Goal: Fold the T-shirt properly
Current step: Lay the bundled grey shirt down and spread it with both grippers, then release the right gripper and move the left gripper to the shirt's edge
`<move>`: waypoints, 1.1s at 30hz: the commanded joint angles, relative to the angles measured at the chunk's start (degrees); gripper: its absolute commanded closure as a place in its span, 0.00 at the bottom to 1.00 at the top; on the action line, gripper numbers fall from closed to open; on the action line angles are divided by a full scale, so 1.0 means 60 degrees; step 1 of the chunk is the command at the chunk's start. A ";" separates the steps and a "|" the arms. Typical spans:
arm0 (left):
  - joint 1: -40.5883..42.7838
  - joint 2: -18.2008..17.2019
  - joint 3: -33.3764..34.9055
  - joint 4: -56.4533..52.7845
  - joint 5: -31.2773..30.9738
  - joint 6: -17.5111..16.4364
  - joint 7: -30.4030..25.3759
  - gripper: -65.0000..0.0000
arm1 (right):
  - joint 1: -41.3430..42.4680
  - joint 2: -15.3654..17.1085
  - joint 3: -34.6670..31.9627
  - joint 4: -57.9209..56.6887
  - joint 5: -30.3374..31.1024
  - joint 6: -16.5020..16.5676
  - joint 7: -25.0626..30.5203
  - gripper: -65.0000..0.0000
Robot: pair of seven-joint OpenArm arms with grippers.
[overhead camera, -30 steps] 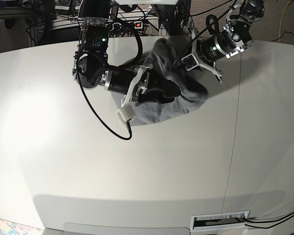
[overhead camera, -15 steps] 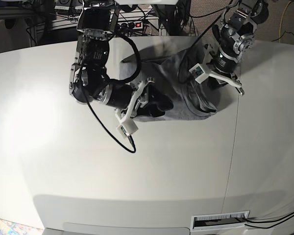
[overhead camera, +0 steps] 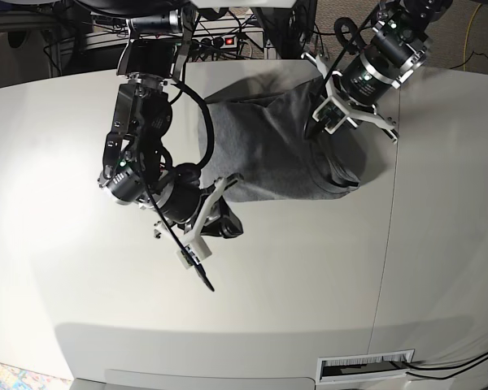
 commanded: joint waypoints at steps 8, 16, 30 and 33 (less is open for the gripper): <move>0.0270 0.0160 -0.0025 -0.0372 -0.1191 -0.0393 -0.0729 1.00 | 0.0251 0.0940 -0.0025 -0.1104 -0.0630 0.0013 0.1089 0.98; 0.0215 0.0284 -0.0018 -0.2113 -0.1494 -0.0692 -0.1461 1.00 | 0.0284 0.1115 -0.0033 -0.2084 -0.1796 0.0013 0.2889 0.98; -0.0820 -0.0029 -0.0018 -0.4087 0.0645 -0.0892 -0.1781 1.00 | 0.0317 0.1698 -0.0051 -0.2732 -0.1260 0.0013 0.1749 0.98; -0.1206 -0.0277 -0.0018 -0.4430 0.0776 -0.0867 -0.1927 1.00 | 0.0288 0.1829 -0.0051 -0.2732 -0.0444 0.0013 0.1035 0.98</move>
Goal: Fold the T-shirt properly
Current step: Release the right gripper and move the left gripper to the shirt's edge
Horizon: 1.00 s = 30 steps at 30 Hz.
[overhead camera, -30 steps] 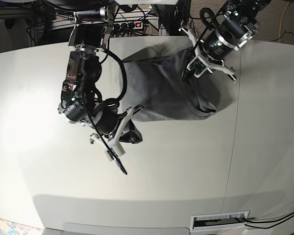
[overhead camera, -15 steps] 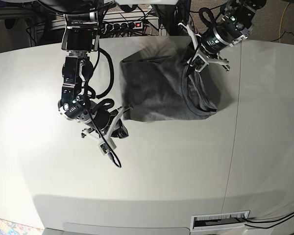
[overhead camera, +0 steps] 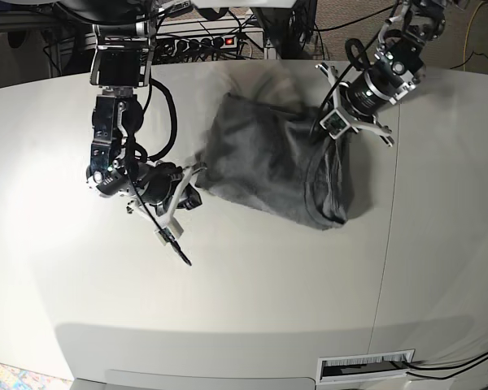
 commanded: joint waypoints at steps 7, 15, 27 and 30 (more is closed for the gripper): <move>-0.0776 -0.0597 -0.0033 -0.0656 0.0219 0.0062 0.0510 1.00 | 0.0171 0.0004 0.0004 0.0160 0.1173 0.0009 -0.0412 0.98; -0.1195 -0.1045 -0.0033 -0.0663 0.1395 0.0270 0.0306 1.00 | 0.0178 0.0004 0.0004 0.0160 0.1807 0.0009 -0.1049 0.98; -0.2605 -0.1395 -0.0033 -0.0663 0.2426 0.0707 0.0342 1.00 | 0.0178 -0.0047 0.0000 0.0160 0.2659 0.0009 -0.0878 0.98; -0.2801 -0.1472 -0.0033 -0.0619 0.2415 0.0987 0.0984 1.00 | 0.0178 -0.0047 0.0000 0.0160 0.2656 0.0009 -0.0732 0.98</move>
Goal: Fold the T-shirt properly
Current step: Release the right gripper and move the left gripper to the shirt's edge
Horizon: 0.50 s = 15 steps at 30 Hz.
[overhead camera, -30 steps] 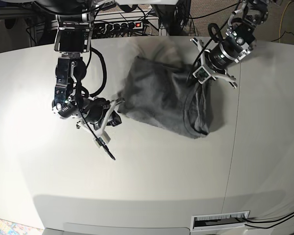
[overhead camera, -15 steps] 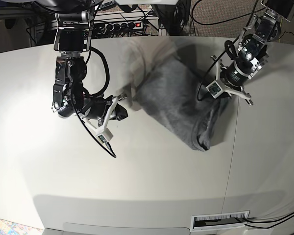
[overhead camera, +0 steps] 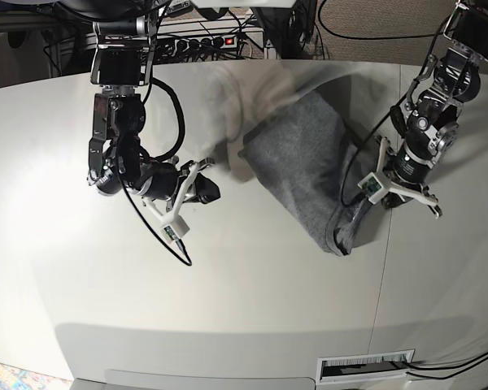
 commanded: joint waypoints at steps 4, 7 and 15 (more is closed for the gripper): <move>-0.0164 -0.0171 -0.0080 0.0903 -0.1432 0.0219 0.1468 1.00 | 0.0215 0.0025 0.0007 0.0160 0.0171 0.0017 0.0594 0.98; -0.0168 -0.0182 -0.0080 0.1687 -0.3508 0.0018 0.2157 1.00 | 0.0215 0.0022 0.0007 0.0160 0.0007 0.0017 0.0790 0.98; 0.0244 0.0011 -0.0080 0.2175 -0.6604 -0.0667 0.2659 1.00 | 0.0215 0.0025 0.0011 0.0160 -0.0153 0.0017 0.0568 0.98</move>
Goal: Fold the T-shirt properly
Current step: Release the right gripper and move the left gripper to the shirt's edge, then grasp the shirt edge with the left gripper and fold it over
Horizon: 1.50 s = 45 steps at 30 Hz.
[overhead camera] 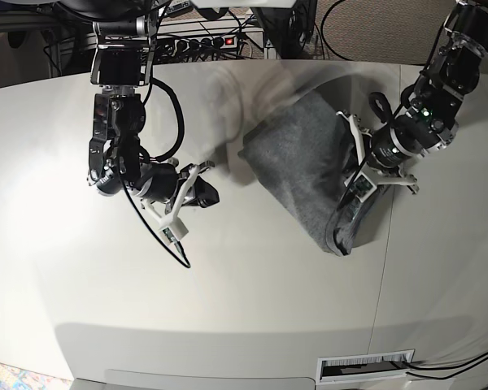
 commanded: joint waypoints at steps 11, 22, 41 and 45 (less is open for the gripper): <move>0.1228 0.1031 -0.0080 -0.0605 -0.0036 -0.0601 -0.0947 1.00 | 0.0211 0.0025 0.0007 0.0160 0.0452 0.0017 0.0182 0.98; 0.1304 0.1005 -0.0080 -0.1432 0.1457 -0.0576 -0.1508 1.00 | 0.0226 0.0029 -0.2302 0.0160 0.1701 0.0017 0.0747 0.98; 0.1308 0.1005 -0.0080 -0.1443 0.2375 -0.0579 -0.1545 1.00 | 0.0149 -0.1107 -0.3184 0.2481 0.1049 0.0017 0.0546 1.00; 0.1308 0.1005 -0.0080 -0.1443 0.2375 -0.0583 -0.1577 1.00 | -0.0113 -0.1107 -0.3472 0.2186 0.0863 0.0017 0.0725 1.00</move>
